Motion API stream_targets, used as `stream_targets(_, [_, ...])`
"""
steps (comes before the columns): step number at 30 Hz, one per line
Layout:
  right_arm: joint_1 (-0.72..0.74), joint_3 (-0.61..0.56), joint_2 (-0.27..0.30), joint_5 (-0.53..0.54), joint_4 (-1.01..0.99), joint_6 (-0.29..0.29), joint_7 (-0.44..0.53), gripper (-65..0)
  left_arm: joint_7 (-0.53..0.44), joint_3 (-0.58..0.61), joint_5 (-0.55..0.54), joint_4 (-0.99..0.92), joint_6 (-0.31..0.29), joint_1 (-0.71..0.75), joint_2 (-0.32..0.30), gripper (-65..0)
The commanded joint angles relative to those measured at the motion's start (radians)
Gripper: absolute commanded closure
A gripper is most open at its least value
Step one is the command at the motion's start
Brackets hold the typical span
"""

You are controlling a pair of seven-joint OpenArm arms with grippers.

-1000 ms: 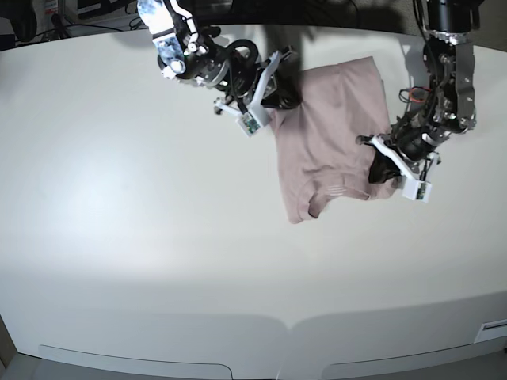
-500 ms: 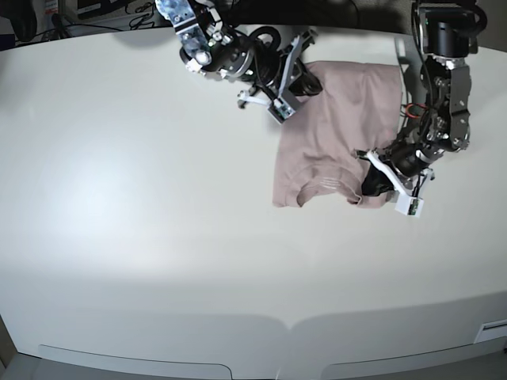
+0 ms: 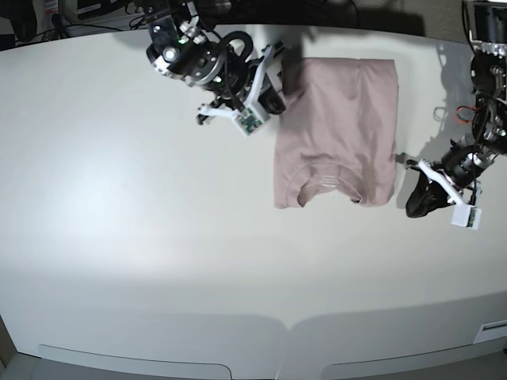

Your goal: Fold the T-shirt properly

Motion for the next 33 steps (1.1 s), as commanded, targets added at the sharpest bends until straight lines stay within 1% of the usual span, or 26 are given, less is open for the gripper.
stream_targets(1, [-0.017,0.019,0.0,0.021,0.047,0.006,0.021,0.0,-0.037,-0.009,-0.037,0.037,0.002,0.01,-0.035,0.0])
stream_targets(4, [-0.074,0.093,0.0,0.025,0.134,0.006,0.021,0.0,-0.042,-0.009,-0.035,0.103,0.041,0.095,-0.078,0.0])
stream_targets(6, [-0.116,0.141,0.0,0.026,0.187,0.006,0.018,0.0,-0.031,-0.017,-0.035,0.153,0.042,0.158,-0.094,0.0])
stream_targets(8, [-0.157,0.185,0.0,0.026,0.235,0.006,0.001,0.0,-0.018,-0.047,-0.035,0.208,0.041,0.225,-0.095,0.0])
stream_targets(11, [-0.225,0.254,0.0,0.039,0.3,0.006,-0.016,0.0,-0.01,-0.13,-0.035,0.285,0.047,0.338,-0.078,0.0])
stream_targets(13, [-0.27,0.306,0.0,0.089,0.341,0.006,-0.045,0.0,-0.008,-0.198,-0.035,0.325,0.051,0.417,-0.056,0.0])
stream_targets(15, [-0.314,0.356,0.0,0.158,0.379,0.007,-0.096,0.0,-0.005,-0.266,-0.035,0.349,0.051,0.495,-0.032,0.0])
stream_targets(18, [-0.375,0.417,0.0,0.218,0.434,0.013,-0.187,0.0,-0.005,-0.355,-0.027,0.352,0.05,0.605,0.008,0.0])
stream_targets(19, [-0.397,0.433,0.0,0.221,0.451,0.015,-0.217,0.0,-0.005,-0.381,-0.019,0.352,0.044,0.639,0.022,0.0])
stream_targets(22, [-0.464,0.47,-0.001,0.221,0.491,0.014,-0.293,0.0,-0.005,-0.449,0.013,0.352,0.002,0.733,0.064,0.0])
stream_targets(26, [-0.566,0.491,-0.001,0.22,0.502,0.014,-0.349,0.0,-0.005,-0.492,0.029,0.349,-0.049,0.85,0.122,0.0])
stream_targets(28, [-0.627,0.491,-0.001,0.221,0.502,0.014,-0.354,0.0,-0.013,-0.492,0.062,0.336,-0.077,0.896,0.148,0.0])
stream_targets(30, [-0.692,0.491,-0.003,0.22,0.502,0.014,-0.353,0.0,-0.039,-0.492,0.121,0.309,-0.1,0.924,0.172,0.0])
stream_targets(32, [-0.753,0.491,-0.003,0.22,0.494,0.014,-0.347,0.0,-0.078,-0.491,0.164,0.259,-0.119,0.936,0.185,0.0])
stream_targets(33, [-0.773,0.491,-0.003,0.22,0.483,0.014,-0.337,0.0,-0.087,-0.491,0.168,0.224,-0.14,0.935,0.184,0.0])
